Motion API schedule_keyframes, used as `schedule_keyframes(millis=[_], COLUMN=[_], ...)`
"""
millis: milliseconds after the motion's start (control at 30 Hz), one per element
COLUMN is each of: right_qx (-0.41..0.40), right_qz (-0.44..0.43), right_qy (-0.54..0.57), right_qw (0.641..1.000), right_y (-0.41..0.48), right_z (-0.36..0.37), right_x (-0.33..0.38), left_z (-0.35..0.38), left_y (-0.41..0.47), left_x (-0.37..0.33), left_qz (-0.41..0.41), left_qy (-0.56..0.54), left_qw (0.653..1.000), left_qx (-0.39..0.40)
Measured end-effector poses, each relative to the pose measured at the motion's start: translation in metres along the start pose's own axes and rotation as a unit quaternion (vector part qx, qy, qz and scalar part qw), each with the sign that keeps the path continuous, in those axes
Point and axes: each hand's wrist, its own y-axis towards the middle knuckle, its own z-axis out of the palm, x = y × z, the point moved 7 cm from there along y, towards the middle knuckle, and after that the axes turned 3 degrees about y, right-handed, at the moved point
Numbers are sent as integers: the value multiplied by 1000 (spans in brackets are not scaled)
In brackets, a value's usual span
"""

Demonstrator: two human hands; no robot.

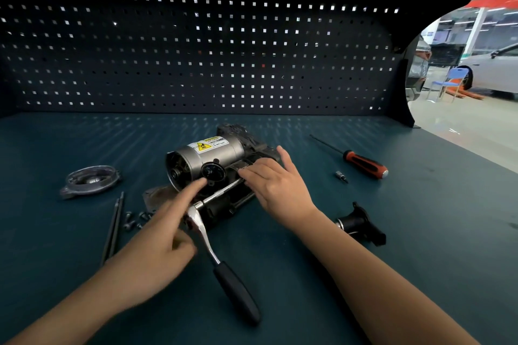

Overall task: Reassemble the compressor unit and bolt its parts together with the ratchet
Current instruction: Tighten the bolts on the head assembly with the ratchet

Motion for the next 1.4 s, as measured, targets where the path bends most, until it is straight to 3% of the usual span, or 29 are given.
schedule_keyframes(millis=[33,100,167,233,400,533,600,667,733,767,800,867,933,1000,1167,1267,1333,1400], right_qx=[-1,-8,-19,-31,-35,-32,-29,-19,23,61,119,204,214,184,115,98,90,98], right_qz=[1,-2,-8,-11,-9,-4,1,23,115,203,315,523,616,647,651,645,642,642], right_qy=[-4,-14,-28,-36,-33,-13,-10,-13,21,71,146,332,475,540,623,638,639,629], right_qw=[1000,1000,999,999,999,999,1000,999,993,975,930,758,591,505,417,409,414,427], right_y=[0,-1,-1,-1,-1,-1,-2,-2,-2,-4,-9,-29,-37,-35,-30,-28,-27,-28], right_z=[0,0,-1,-2,-2,-2,-2,-3,-3,-2,5,27,42,47,44,44,44,43], right_x=[0,0,1,1,-1,-1,0,1,-2,-5,-9,0,20,28,31,30,28,27], left_z=[-6,0,6,8,2,-7,-9,-10,-10,-11,-11,-9,-6,-1,-5,-11,-10,-1], left_y=[-1,-3,-3,0,3,7,10,15,19,21,23,27,30,33,34,34,30,21], left_x=[-10,-25,-35,-37,-35,-33,-29,-18,-10,-7,-5,-1,2,4,5,-15,-36,-45], left_qz=[85,183,237,259,240,199,151,85,62,51,41,16,-8,-20,-9,76,197,323], left_qy=[192,370,418,431,370,354,311,238,151,116,84,9,-55,-92,-92,111,305,403], left_qw=[977,904,866,853,888,900,925,954,973,979,983,989,990,990,992,988,928,854], left_qx=[-48,-109,-135,-141,-132,-159,-160,-159,-161,-161,-161,-149,-133,-109,-91,-73,-82,-64])
